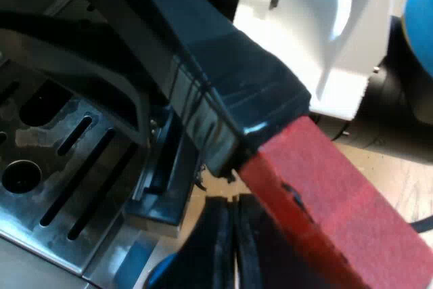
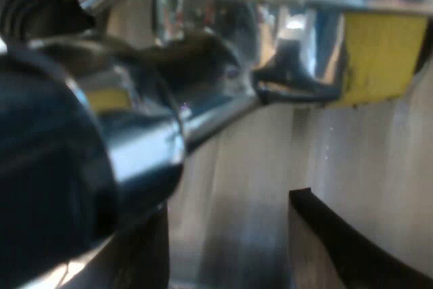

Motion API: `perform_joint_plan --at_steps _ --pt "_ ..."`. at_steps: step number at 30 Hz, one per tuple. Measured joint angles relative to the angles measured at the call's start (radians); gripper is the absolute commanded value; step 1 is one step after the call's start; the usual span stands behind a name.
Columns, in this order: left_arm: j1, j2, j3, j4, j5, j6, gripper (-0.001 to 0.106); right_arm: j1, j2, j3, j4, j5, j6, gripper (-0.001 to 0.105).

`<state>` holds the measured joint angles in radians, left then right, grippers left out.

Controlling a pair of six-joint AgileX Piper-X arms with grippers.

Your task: Put the handle in the coffee machine

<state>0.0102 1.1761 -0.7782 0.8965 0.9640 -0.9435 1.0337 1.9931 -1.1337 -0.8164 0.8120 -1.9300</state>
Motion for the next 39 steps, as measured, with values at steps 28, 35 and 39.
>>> perform_joint_plan --at_steps 28,35,39 --pt "-0.002 0.000 0.000 0.045 0.020 0.000 0.000 0.014 -0.583 0.450 0.340 -0.295 0.046 0.044" --pt "-0.004 0.000 0.000 0.047 0.015 0.000 0.000 0.068 -0.755 0.451 0.573 -0.343 0.046 0.044" --pt "-0.004 0.000 -0.001 0.046 0.013 0.000 0.000 0.142 -0.885 0.452 0.704 -0.348 0.046 0.045"
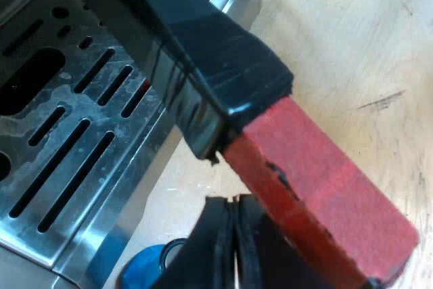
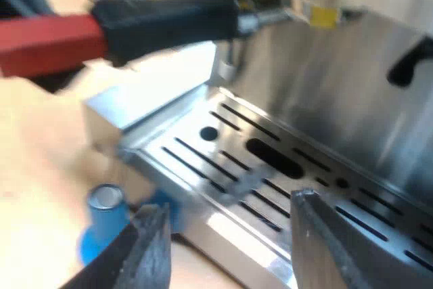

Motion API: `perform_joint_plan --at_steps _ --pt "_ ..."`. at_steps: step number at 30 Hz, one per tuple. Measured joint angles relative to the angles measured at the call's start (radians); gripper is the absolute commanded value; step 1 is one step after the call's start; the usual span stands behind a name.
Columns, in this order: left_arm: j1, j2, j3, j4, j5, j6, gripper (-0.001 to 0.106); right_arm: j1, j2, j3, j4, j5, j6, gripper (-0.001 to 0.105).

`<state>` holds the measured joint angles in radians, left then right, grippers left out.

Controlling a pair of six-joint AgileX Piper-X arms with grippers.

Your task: Put the handle in the coffee machine

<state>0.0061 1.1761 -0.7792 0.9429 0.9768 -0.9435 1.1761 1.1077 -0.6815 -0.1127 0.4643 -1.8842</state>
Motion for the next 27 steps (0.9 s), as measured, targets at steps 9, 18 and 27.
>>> perform_joint_plan --at_steps 9,18,27 --pt "0.000 0.000 0.000 0.000 -0.003 0.000 0.000 0.114 -0.164 -0.005 0.123 -0.029 0.000 0.072" --pt "-0.007 -0.021 -0.004 0.006 -0.050 -0.029 0.000 0.125 -0.172 -0.168 0.348 -0.049 -0.086 0.071" --pt "-0.010 -0.066 -0.034 0.040 -0.114 -0.098 0.000 0.125 -0.172 -0.204 0.387 -0.060 -0.128 0.071"
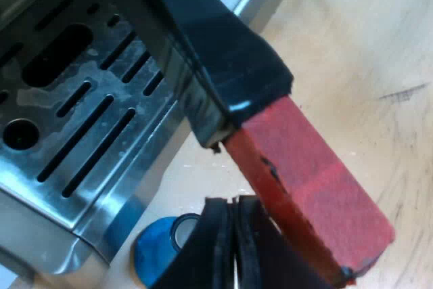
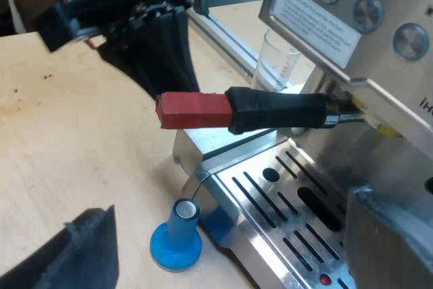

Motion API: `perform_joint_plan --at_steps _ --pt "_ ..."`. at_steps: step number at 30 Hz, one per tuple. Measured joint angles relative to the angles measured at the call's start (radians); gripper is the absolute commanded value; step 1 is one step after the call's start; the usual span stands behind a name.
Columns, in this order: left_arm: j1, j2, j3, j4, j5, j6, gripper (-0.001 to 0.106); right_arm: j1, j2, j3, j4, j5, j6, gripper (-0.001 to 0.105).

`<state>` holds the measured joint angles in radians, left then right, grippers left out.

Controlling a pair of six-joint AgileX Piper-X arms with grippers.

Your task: Put the handle in the coffee machine

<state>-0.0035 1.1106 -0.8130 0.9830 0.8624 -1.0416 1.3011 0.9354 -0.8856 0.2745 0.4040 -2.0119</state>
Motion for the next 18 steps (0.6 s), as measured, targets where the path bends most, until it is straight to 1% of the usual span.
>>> perform_joint_plan --at_steps 7,9,12,14,17,18 --pt "-0.002 0.000 -0.004 0.000 -0.002 -0.051 0.000 0.000 0.000 -0.003 0.004 -0.016 -0.007 0.071" --pt "-0.014 0.000 -0.007 -0.002 -0.017 -0.065 0.000 0.000 0.000 -0.003 0.004 -0.018 -0.007 0.071" --pt "-0.056 -0.002 -0.008 -0.012 -0.065 -0.081 0.000 0.000 0.000 -0.003 0.004 -0.018 -0.007 0.071" --pt "-0.099 -0.002 -0.014 -0.017 -0.120 -0.115 0.000 0.000 0.000 -0.003 0.004 -0.018 -0.007 0.071" --pt "-0.139 -0.002 -0.025 -0.017 -0.164 -0.143 0.000 0.000 0.000 -0.003 0.004 -0.018 -0.007 0.071" --pt "-0.139 -0.002 -0.025 -0.017 -0.167 -0.143 0.000 0.000 0.000 -0.003 0.004 -0.018 -0.007 0.071"
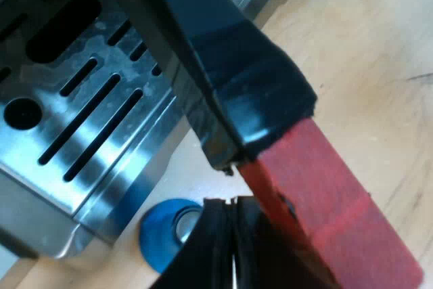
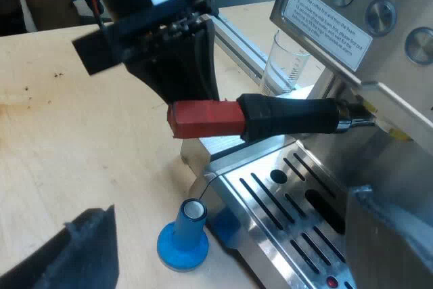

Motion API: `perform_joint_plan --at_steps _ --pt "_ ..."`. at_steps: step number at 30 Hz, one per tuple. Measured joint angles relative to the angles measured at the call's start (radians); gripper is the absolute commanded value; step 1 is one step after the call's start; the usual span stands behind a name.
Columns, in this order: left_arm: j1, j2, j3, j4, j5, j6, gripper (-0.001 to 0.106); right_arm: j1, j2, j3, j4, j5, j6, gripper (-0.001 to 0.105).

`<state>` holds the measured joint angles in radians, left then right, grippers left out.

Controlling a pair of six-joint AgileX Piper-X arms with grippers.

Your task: Put the handle in the coffee machine

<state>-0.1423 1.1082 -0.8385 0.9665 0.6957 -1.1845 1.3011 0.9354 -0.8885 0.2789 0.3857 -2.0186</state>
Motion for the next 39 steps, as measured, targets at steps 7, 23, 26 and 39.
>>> perform_joint_plan --at_steps 7,23,26,39 --pt "-0.148 0.000 -0.073 0.039 -0.246 -0.162 0.000 0.000 0.000 0.000 0.000 0.000 0.000 0.071" --pt "-0.289 0.000 -0.115 0.050 -0.414 -0.436 0.000 0.000 0.000 0.000 0.000 -0.079 0.006 0.071" --pt "-0.308 0.000 -0.115 0.050 -0.423 -0.472 0.000 0.000 0.000 0.000 0.000 -0.082 0.006 0.071" --pt "-0.324 0.008 -0.115 0.044 -0.399 -0.576 0.000 0.000 -0.039 -0.001 0.069 -0.082 0.018 0.071"
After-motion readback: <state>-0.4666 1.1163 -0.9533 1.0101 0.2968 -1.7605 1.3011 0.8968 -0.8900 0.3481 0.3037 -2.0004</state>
